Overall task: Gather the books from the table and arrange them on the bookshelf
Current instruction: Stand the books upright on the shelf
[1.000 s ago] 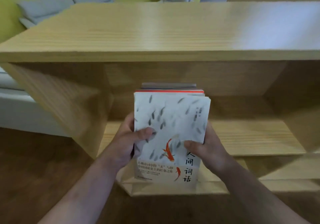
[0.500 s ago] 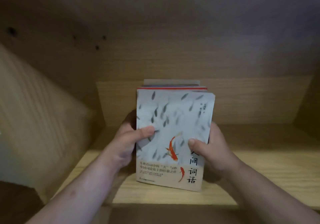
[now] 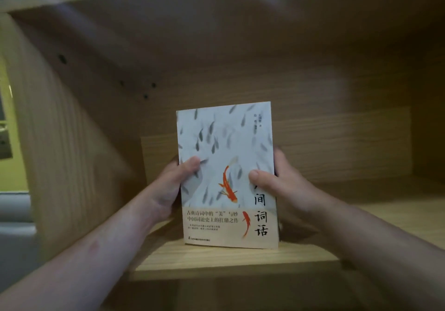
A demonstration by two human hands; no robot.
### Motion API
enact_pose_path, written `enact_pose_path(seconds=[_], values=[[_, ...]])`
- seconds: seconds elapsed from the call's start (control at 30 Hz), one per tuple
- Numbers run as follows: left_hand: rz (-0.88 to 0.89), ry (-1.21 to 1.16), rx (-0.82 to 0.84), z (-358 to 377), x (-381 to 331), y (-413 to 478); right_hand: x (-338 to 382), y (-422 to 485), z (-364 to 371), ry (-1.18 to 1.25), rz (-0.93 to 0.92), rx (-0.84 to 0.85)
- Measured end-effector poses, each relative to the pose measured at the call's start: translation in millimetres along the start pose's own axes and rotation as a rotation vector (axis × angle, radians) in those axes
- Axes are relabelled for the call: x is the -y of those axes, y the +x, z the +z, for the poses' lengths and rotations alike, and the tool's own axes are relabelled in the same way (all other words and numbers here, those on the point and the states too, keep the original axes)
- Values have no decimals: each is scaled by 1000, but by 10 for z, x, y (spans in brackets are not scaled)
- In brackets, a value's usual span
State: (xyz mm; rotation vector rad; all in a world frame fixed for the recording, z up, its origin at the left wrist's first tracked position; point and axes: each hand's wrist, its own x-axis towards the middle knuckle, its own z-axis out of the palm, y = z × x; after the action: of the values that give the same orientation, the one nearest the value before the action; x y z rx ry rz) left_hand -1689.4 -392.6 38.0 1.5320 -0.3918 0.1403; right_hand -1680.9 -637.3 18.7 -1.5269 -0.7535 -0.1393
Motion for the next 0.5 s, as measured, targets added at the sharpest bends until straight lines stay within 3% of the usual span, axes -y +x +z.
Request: enact_pose_path(seconds=[0.13,0.2,0.37,0.5], values=[[41,268,47,-34,26,-109,-5,-37,5,-60,3,20],[42,346,-5,-36,61,-177,6,-46,32,-27,5,21],[69,560,-236,-47,18,-280,44,-112,134,-112,-44,27],[186,875,-568,-82,0,-408,84,-136,198,-269,-59,-11]])
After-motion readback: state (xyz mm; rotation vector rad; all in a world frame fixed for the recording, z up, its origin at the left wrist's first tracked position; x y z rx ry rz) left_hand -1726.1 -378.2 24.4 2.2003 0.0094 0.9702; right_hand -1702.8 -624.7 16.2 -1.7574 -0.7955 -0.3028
